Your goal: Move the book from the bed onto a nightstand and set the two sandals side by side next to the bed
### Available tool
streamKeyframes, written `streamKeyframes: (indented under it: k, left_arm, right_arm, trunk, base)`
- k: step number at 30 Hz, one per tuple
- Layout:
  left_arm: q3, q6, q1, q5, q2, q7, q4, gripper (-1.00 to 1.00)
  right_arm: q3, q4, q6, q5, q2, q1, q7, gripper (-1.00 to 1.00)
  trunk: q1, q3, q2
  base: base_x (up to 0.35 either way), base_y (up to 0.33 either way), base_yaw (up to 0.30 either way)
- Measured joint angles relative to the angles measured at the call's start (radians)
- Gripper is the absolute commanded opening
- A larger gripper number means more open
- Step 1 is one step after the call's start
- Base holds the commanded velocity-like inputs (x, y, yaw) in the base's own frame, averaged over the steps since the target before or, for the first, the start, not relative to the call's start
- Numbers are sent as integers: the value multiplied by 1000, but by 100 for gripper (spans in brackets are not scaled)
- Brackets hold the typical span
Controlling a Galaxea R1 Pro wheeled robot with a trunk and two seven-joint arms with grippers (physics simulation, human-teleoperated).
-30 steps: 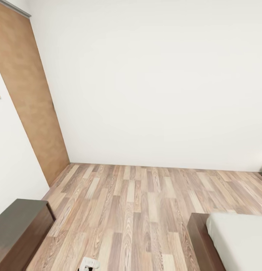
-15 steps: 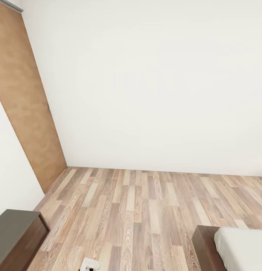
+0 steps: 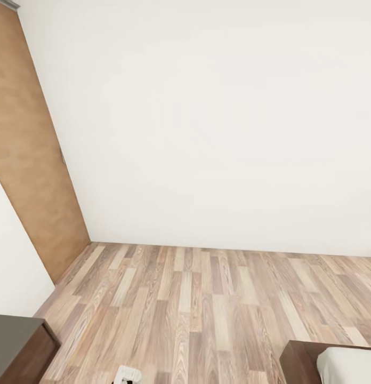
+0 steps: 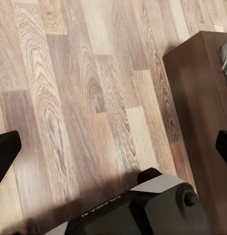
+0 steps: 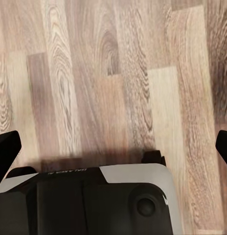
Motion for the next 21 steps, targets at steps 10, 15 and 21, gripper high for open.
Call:
streamKeyframes:
  k: [10,15,21]
  left_arm:
    - [0,2,0,0,0,0,0,100]
    - [0,2,0,1,-1,0,0,100]
    - [0,2,0,1,-6,0,8,100]
  right_arm:
    - [1,0,1,2,0,0,4,100]
    - [0,1,0,2,0,0,6,100]
    - [1,0,0,2,0,0,6,100]
  trunk:
    - [0,0,0]
    - [0,2,0]
    - [0,5,0]
  base:
    - [326,0,-4]
    - [326,0,-88]
    - [326,0,-97]
